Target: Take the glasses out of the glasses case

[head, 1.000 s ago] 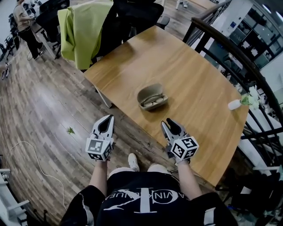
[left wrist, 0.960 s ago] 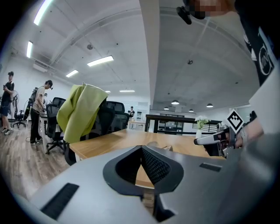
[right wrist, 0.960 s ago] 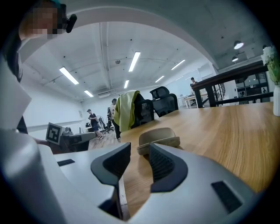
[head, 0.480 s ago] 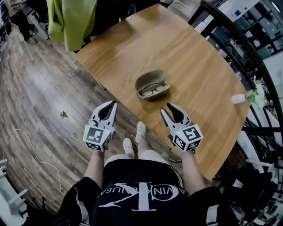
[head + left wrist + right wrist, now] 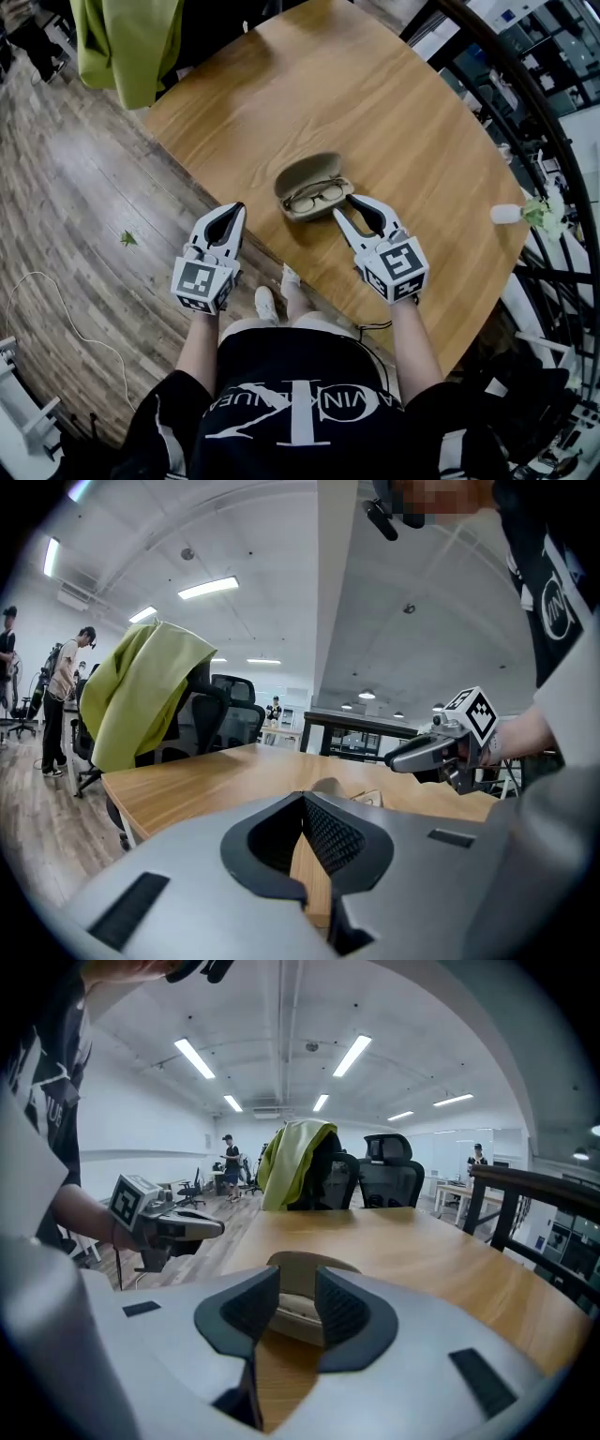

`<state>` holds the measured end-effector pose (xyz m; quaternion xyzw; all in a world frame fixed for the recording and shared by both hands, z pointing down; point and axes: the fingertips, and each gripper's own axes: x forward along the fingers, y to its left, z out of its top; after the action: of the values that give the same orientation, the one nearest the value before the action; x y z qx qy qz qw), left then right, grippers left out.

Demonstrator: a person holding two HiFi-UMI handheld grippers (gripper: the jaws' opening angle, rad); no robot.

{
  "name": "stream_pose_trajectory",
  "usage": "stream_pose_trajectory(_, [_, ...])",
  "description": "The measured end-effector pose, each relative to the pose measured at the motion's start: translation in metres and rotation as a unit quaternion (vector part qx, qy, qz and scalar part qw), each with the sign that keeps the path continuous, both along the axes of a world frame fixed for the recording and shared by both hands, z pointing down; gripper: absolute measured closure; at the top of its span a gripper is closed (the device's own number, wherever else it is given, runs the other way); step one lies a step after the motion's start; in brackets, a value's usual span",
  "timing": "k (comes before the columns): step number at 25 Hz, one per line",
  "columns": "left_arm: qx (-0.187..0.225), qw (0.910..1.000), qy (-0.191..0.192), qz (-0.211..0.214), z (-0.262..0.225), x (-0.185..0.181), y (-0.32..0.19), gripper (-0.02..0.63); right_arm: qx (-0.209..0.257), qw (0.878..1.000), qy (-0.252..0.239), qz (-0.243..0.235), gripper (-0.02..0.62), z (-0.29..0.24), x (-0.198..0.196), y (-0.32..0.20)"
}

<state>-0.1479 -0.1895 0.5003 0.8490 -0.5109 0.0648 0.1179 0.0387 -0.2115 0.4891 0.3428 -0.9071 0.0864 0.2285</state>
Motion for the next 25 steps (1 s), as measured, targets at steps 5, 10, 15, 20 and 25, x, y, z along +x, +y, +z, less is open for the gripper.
stream_pose_trajectory(5, [-0.004, 1.0000, 0.005, 0.005, 0.004, 0.010, -0.015, 0.591, 0.008, 0.997, 0.049, -0.054, 0.479, 0.005, -0.005, -0.017])
stream_pose_trajectory(10, [-0.012, 0.9999, 0.007, 0.002, 0.012, 0.015, -0.023, 0.591, -0.007, 0.991, 0.076, -0.110, 0.477, 0.016, -0.013, -0.030])
stream_pose_trajectory(15, [-0.020, 0.9998, 0.008, -0.004, 0.017, 0.013, -0.027, 0.591, -0.019, 0.972, 0.136, -0.189, 0.472, 0.034, -0.023, -0.038])
stream_pose_trajectory(20, [-0.029, 0.9995, 0.009, -0.007, 0.025, 0.013, -0.029, 0.591, -0.053, 0.952, 0.165, -0.254, 0.472, 0.055, -0.032, -0.043])
stream_pose_trajectory(25, [-0.039, 0.9991, 0.011, -0.010, 0.031, 0.013, -0.031, 0.591, -0.067, 0.924, 0.219, -0.307, 0.474, 0.075, -0.034, -0.044])
